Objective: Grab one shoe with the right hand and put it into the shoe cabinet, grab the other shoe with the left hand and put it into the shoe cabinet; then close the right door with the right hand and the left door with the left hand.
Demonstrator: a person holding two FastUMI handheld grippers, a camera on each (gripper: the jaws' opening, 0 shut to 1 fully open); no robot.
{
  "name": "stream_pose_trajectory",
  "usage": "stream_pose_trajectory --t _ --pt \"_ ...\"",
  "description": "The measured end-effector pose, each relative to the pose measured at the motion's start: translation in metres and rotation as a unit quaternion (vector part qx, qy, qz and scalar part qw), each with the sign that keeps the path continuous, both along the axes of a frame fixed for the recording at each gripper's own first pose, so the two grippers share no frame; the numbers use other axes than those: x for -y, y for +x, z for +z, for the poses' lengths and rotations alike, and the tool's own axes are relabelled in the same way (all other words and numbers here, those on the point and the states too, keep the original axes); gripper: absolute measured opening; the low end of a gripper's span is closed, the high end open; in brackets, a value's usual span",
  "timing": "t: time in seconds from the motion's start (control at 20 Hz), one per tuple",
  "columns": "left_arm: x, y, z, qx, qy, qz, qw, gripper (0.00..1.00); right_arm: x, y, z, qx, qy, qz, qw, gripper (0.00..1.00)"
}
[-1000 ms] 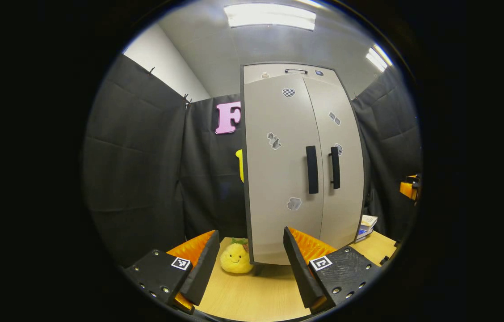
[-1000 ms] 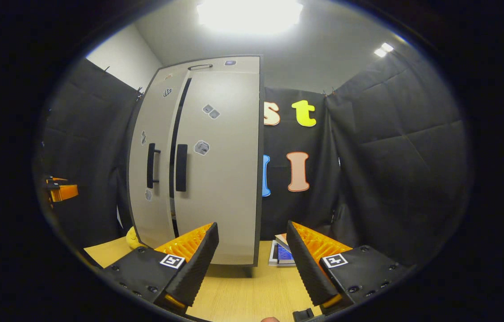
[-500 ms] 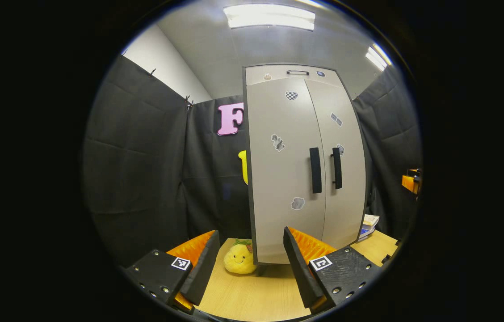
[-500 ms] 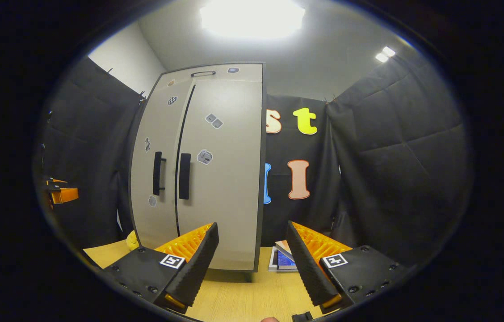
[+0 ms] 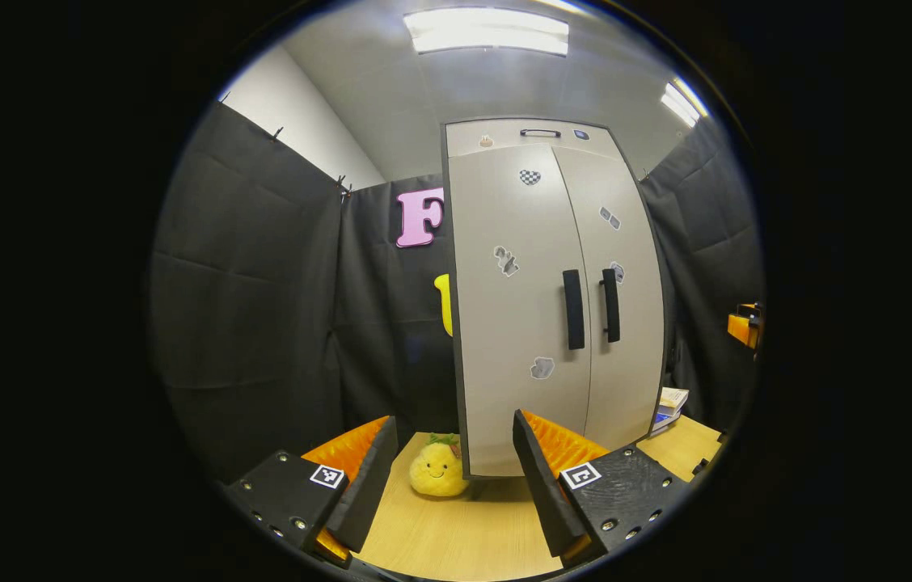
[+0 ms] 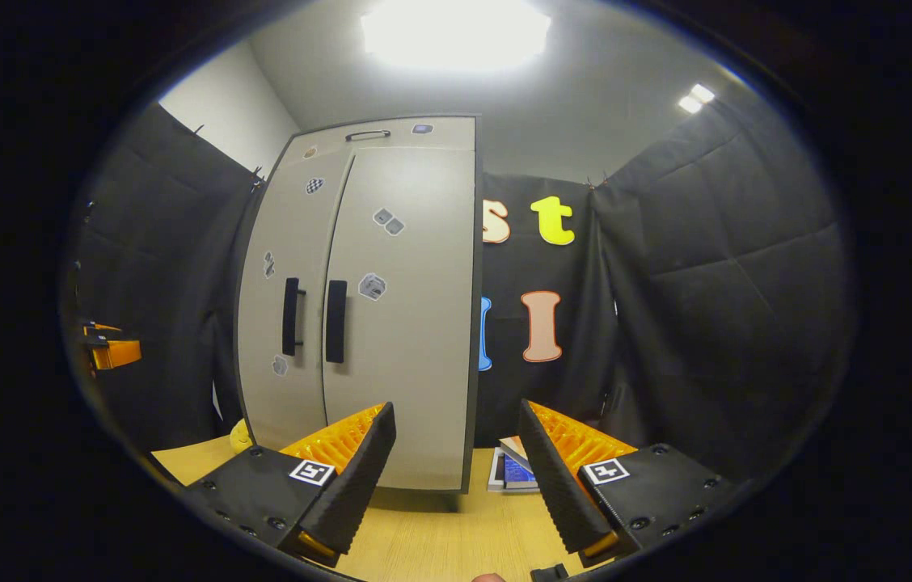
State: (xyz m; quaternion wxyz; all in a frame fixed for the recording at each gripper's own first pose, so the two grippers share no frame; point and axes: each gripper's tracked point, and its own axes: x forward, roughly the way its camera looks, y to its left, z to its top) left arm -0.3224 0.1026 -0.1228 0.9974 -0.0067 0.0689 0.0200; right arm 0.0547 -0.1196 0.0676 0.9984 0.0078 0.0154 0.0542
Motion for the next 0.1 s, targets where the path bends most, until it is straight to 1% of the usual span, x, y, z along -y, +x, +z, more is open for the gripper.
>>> stream_pose_trajectory --t 0.05,0.1 --pt "0.0002 0.0 -0.0002 -0.001 0.0 0.0 1.0 0.78 -0.0001 0.0007 -0.0005 -0.001 0.0 0.0 1.0 0.96" --pt "0.0005 0.0005 -0.0002 -0.001 -0.001 0.0 1.0 0.78 -0.0001 0.0012 -0.0013 -0.003 0.0 0.0 1.0 0.93"
